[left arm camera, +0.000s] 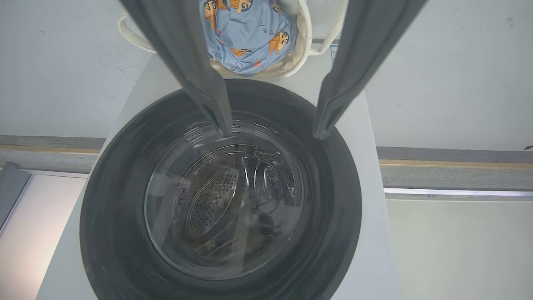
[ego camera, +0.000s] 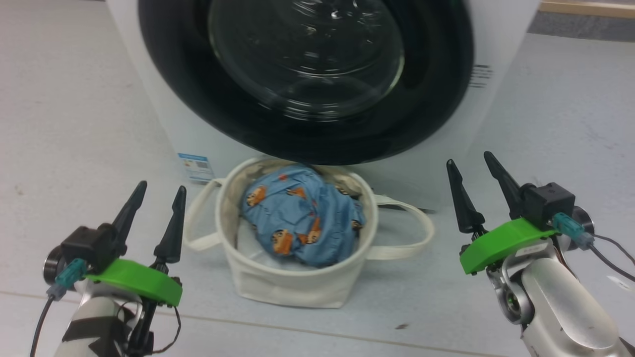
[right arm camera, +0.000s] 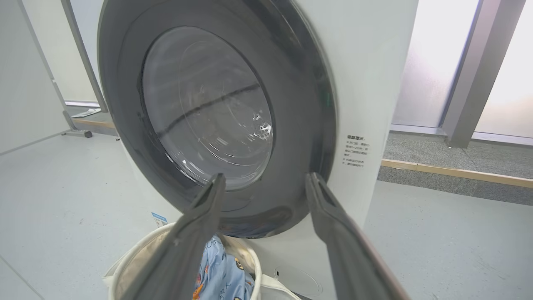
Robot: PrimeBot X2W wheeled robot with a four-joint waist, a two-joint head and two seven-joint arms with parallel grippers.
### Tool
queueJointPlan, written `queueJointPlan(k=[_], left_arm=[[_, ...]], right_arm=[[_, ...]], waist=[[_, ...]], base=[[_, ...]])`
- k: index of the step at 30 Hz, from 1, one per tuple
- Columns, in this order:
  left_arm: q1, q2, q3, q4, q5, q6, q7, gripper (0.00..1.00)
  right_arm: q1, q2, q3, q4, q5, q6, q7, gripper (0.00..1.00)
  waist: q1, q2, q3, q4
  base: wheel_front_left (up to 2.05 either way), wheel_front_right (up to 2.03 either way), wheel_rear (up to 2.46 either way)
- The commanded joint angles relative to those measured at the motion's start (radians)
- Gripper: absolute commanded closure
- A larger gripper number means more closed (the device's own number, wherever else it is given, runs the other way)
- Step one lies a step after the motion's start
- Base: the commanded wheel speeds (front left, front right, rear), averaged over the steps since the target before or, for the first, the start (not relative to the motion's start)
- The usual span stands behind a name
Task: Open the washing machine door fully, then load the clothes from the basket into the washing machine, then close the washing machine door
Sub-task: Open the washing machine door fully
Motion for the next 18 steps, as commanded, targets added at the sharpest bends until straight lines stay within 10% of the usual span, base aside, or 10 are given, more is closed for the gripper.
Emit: queueJointPlan(k=[1,18], left_arm=[[-0.055,0.038,0.028,-0.027,0.009,-0.004,-0.008,0.0],[-0.043,0.026,-0.001,-0.046,-0.004,-0.007,-0.009,0.0]], right_arm=[[-0.03,0.001,0.01,-0.031,0.006,0.0,0.001,0.0],[-0.025,0.003,0.019,-0.018,0.023,0.0,0.0,0.0]], waist=[[-0.0001,0.0,0.001,0.0],[-0.0001,0.0,-0.003,0.004]], base=[[1.05,1.4,-2.45],[0.79,0.89,-1.69]])
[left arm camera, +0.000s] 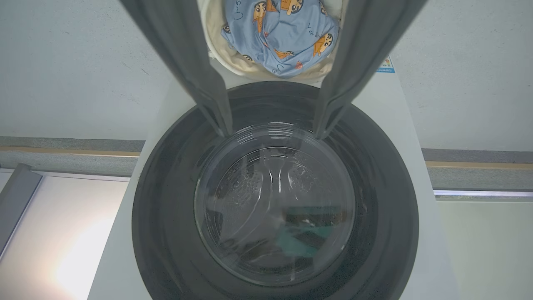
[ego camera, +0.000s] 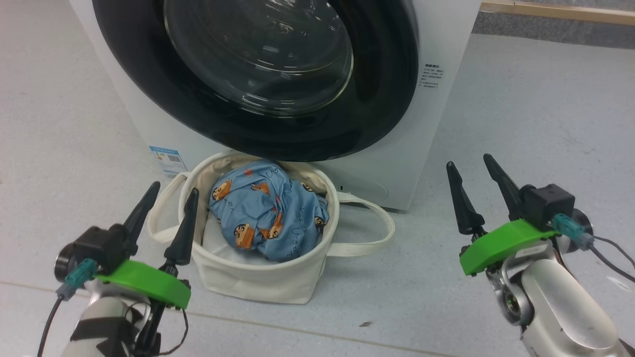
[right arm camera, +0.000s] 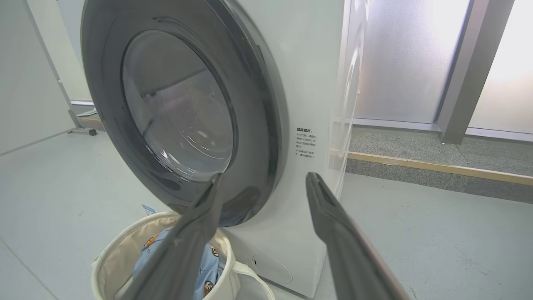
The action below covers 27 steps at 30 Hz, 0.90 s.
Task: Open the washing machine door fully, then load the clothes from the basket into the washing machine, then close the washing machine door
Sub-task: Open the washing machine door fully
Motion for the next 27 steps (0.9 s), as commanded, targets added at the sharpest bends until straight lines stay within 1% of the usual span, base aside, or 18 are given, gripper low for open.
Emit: queueJointPlan(k=[1,8,19,24,27], left_arm=[[-0.042,0.03,0.029,-0.041,-0.003,0.0,-0.009,0.0],[-0.032,0.028,0.032,-0.054,-0.007,0.0,-0.009,0.0],[-0.022,0.024,0.04,-0.072,-0.018,-0.001,-0.009,0.0],[-0.018,0.021,0.041,-0.077,-0.021,-0.002,-0.009,0.0],[-0.022,0.015,0.033,-0.079,-0.022,-0.003,-0.009,0.0]], right_arm=[[-0.026,0.004,0.014,-0.024,0.007,0.0,-0.001,0.0],[-0.029,0.006,0.006,-0.011,0.013,0.0,-0.004,0.0],[-0.04,0.019,-0.037,0.013,0.019,0.0,-0.01,0.0],[-0.054,0.017,-0.045,0.025,0.025,0.0,-0.013,0.0],[-0.066,0.006,-0.057,0.031,0.022,0.0,-0.018,0.0]], waist=[[0.0,0.0,0.0,0.001],[0.0,0.0,0.001,0.003],[0.0,0.0,0.012,0.007],[0.0,0.0,0.02,0.007],[0.0,0.0,0.029,0.018]], base=[[0.17,0.17,-0.35],[0.02,0.02,-0.03],[0.0,0.0,0.0],[0.0,0.0,0.0],[0.0,0.0,0.0]])
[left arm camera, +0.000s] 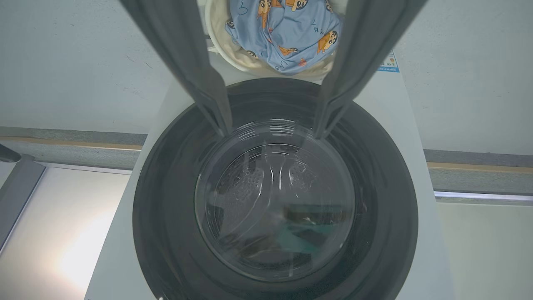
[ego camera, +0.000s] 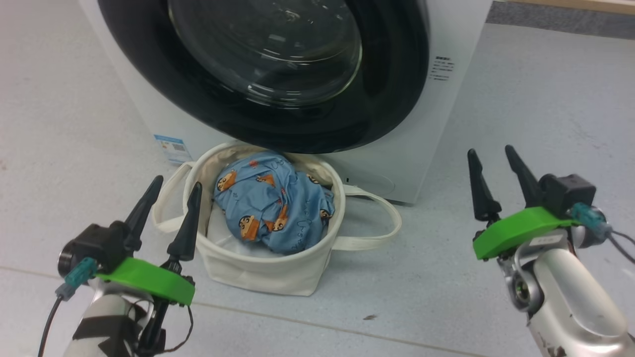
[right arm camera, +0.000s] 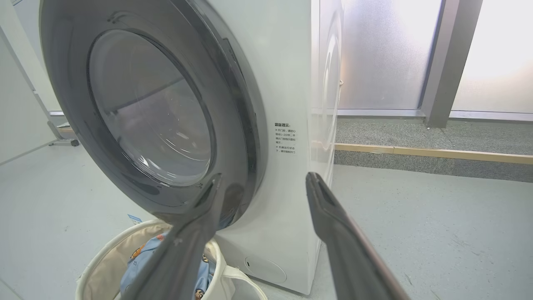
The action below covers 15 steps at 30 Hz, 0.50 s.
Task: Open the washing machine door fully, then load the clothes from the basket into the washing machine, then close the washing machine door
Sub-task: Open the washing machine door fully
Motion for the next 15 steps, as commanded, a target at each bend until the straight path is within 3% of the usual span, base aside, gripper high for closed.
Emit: queueJointPlan(k=[1,4,5,6,8,15], left_arm=[[-0.026,0.02,0.03,-0.036,-0.005,-0.004,-0.009,0.0],[-0.025,0.021,0.025,-0.036,-0.008,-0.005,-0.009,0.0],[-0.025,0.022,0.025,-0.035,-0.009,-0.006,-0.009,0.0],[-0.024,0.023,0.024,-0.035,-0.01,-0.006,-0.009,0.0],[-0.024,0.023,0.023,-0.034,-0.013,-0.007,-0.009,0.0],[-0.025,0.019,0.02,-0.04,-0.019,-0.01,-0.009,0.0]], right_arm=[[-0.041,-0.01,0.005,-0.025,0.006,0.0,-0.011,0.0],[-0.058,-0.016,-0.008,-0.014,0.019,0.0,-0.015,0.03],[-0.066,-0.018,-0.012,-0.012,0.023,0.0,-0.016,0.18],[-0.073,-0.021,-0.017,-0.009,0.027,0.0,-0.017,0.73],[-0.088,-0.026,-0.025,-0.002,0.032,0.0,-0.019,0.98],[-0.148,-0.034,-0.063,0.009,0.071,0.0,-0.027,1.0]], waist=[[-0.0001,0.0,0.004,0.008],[-0.0001,0.0,0.014,0.024],[-0.0001,0.0,0.016,0.028],[-0.0001,0.0,0.019,0.034],[-0.0001,0.0,0.023,0.044],[-0.0001,0.0,0.04,0.059]], base=[[0.0,0.0,0.0],[0.0,0.0,0.0],[0.0,0.0,0.0],[0.0,0.0,0.0],[0.0,0.0,0.0],[0.0,0.0,0.0]])
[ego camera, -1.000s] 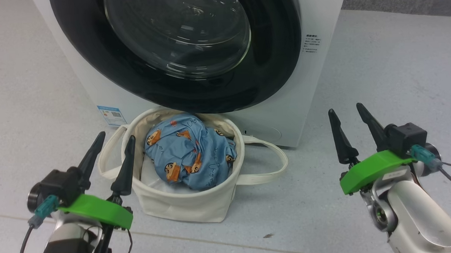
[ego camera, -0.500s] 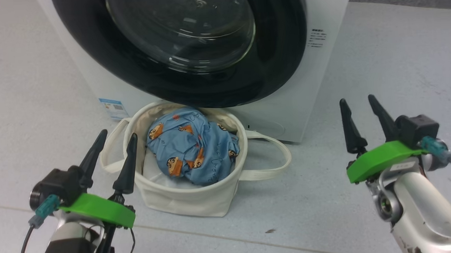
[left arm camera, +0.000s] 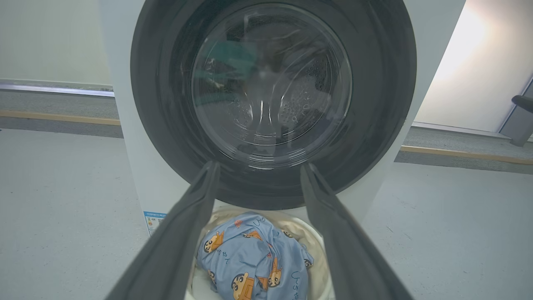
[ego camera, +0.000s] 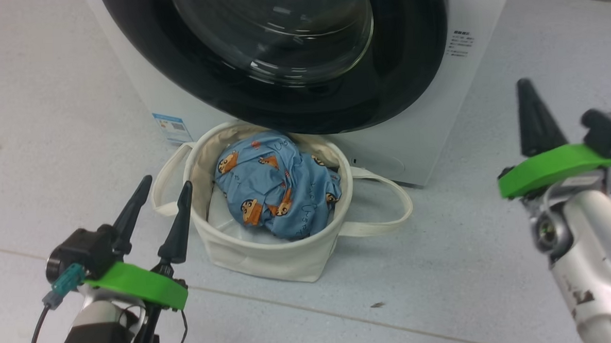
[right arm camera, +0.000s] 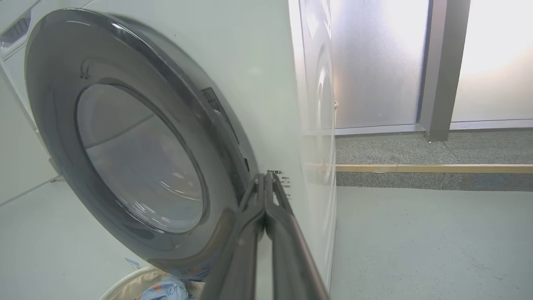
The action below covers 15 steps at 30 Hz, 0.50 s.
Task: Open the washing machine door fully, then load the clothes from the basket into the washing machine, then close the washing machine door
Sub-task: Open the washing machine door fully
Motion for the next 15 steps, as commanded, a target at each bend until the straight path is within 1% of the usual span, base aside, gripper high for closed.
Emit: queueJointPlan(k=[1,7,10,15], left_arm=[[-0.028,0.02,0.037,-0.036,-0.006,-0.002,-0.009,0.0],[-0.042,0.025,0.052,-0.054,-0.012,-0.003,-0.009,0.0],[-0.054,0.027,0.053,-0.06,-0.014,-0.005,-0.009,0.0],[-0.075,0.024,0.05,-0.078,-0.015,-0.008,-0.009,0.0]], right_arm=[[-0.037,-0.012,0.001,-0.021,0.009,0.0,-0.014,1.0],[-0.103,-0.003,-0.08,-0.004,0.107,0.0,-0.017,1.0],[-0.138,-0.002,-0.084,0.003,0.15,0.0,-0.018,1.0],[-0.19,-0.004,-0.087,0.038,0.258,0.0,-0.018,1.0]], waist=[[-0.0001,0.0,0.006,0.006],[-0.0001,0.0,0.059,0.025],[-0.0001,0.0,0.091,0.031],[-0.0001,0.0,0.142,0.049]], base=[[0.0,0.0,0.0],[0.0,0.0,0.0],[0.0,0.0,0.0],[0.0,0.0,0.0]])
